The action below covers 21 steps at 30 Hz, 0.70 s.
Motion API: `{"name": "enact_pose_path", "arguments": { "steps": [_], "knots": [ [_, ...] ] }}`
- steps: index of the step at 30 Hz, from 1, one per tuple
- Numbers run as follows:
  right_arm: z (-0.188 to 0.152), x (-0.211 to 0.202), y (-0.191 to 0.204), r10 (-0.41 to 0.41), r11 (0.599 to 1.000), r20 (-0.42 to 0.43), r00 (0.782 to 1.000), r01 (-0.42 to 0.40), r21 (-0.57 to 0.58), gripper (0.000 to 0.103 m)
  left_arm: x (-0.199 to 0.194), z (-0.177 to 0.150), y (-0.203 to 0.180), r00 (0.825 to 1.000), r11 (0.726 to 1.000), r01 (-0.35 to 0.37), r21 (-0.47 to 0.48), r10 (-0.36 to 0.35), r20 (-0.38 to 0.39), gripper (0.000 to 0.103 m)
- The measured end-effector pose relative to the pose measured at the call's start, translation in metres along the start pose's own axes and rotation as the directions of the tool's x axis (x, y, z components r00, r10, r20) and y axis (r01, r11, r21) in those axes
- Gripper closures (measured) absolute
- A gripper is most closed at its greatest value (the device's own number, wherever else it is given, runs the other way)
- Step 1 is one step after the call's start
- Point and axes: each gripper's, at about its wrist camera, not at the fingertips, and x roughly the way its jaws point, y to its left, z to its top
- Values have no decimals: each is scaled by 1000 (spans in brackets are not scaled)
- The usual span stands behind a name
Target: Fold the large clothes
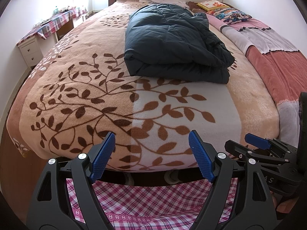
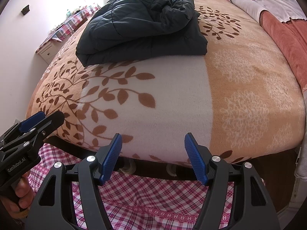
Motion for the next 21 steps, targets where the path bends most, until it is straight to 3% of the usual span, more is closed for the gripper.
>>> {"name": "enact_pose_path", "arguments": {
  "steps": [21],
  "knots": [
    [0,0,0,0,1000,-1,1000,0,0,36,-2,2,0,1000,1000,-2,2,2,3,25]
  ]
}}
